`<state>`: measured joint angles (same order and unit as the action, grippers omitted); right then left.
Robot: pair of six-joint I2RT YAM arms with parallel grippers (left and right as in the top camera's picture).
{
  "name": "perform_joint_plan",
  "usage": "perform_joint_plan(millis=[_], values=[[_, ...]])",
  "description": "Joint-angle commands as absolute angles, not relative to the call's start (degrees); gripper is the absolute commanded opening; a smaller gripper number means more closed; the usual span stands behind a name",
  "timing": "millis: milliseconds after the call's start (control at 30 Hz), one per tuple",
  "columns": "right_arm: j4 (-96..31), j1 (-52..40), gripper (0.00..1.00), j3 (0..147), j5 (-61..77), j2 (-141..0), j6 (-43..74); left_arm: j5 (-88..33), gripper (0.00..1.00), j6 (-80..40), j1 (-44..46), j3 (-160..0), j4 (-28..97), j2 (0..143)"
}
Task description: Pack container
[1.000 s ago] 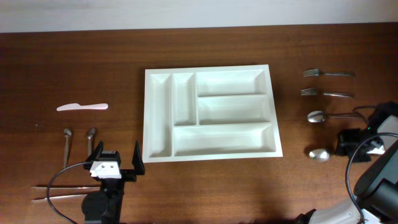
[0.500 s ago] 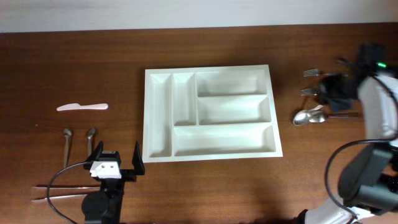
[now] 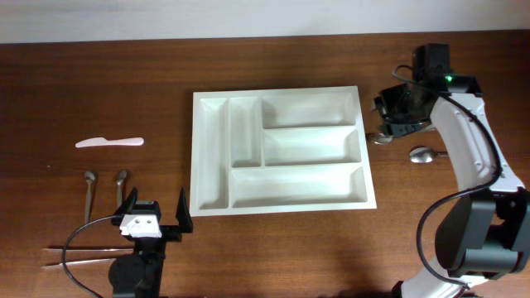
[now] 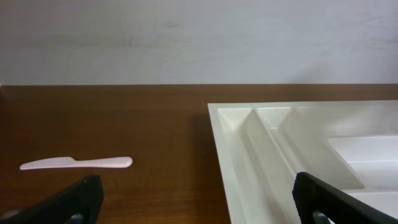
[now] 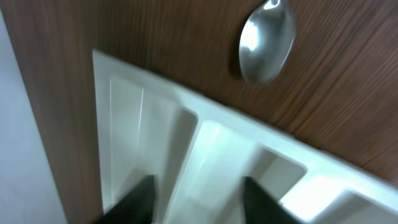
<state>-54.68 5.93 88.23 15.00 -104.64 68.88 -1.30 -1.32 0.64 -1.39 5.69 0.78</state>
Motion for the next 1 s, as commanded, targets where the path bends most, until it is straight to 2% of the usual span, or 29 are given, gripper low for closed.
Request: perform_joint_plan(millis=[0, 100, 300, 567, 967], values=[[-55.61, 9.32, 0.59, 88.77, 9.34, -104.25, 69.04, -1.13, 0.99, -1.85, 0.36, -0.97, 5.52, 0.34], [-56.10, 11.55, 0.70, 88.77, 6.22, -104.90, 67.59, -1.13, 0.99, -1.83, 0.36, -0.97, 5.50, 0.34], [-56.42, 12.45, 0.79, 88.77, 4.86, -108.55, 64.42, -1.13, 0.99, -1.83, 0.36, -0.97, 5.52, 0.34], [-57.56, 18.06, 0.85, 88.77, 5.19, -112.60, 64.31, -1.13, 0.99, -1.85, 0.36, -0.97, 5.52, 0.34], [-60.51, 28.67, 0.85, 88.71, 3.70, -116.18, 63.20, -1.15, 0.99, -1.83, 0.36, -0.97, 5.52, 0.34]])
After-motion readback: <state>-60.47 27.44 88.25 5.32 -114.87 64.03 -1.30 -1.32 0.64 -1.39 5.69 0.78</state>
